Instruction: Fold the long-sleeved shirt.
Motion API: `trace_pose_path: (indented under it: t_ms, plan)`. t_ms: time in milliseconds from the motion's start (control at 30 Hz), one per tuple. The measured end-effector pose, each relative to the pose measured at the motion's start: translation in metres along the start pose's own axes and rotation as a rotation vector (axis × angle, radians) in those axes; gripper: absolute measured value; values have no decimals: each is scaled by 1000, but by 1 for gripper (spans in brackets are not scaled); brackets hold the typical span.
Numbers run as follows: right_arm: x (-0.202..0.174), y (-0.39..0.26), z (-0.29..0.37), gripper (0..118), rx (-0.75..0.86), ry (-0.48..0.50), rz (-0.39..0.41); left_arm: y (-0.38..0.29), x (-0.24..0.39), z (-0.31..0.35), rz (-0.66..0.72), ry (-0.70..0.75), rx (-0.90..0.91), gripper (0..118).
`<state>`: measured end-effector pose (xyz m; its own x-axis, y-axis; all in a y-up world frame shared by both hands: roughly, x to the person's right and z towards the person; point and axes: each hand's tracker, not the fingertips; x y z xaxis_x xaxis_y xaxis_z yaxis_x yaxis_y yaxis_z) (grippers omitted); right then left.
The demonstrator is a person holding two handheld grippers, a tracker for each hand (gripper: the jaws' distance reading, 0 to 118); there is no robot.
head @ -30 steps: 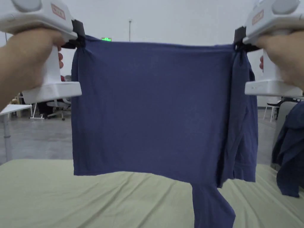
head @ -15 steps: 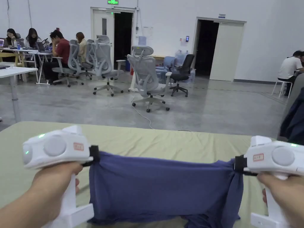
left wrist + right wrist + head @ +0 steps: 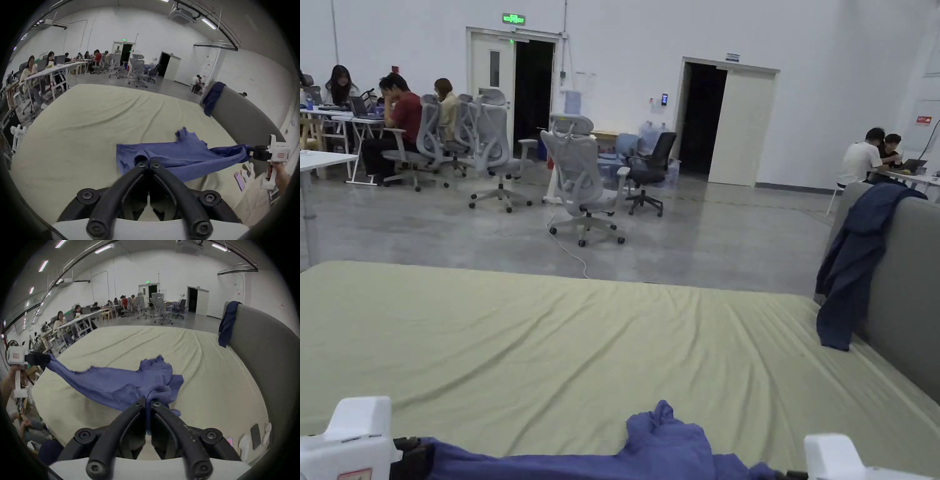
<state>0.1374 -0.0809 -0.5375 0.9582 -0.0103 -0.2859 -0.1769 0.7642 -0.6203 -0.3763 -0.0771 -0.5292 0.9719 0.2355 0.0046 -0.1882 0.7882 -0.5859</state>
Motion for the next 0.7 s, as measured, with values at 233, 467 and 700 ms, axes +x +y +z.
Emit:
trace_pose_path:
  t_ms: [233,467,700]
  plan:
    - [-21,-98,52,7,-117,15,29,-75,3,62,-23,-43,-67,0]
    - [-33,-161,55,7,-266,43,57,-151,-5,79,13,-31,-169,0]
    - [-28,-198,18,7,-402,46,14,-208,-15,52,51,0,-301,0]
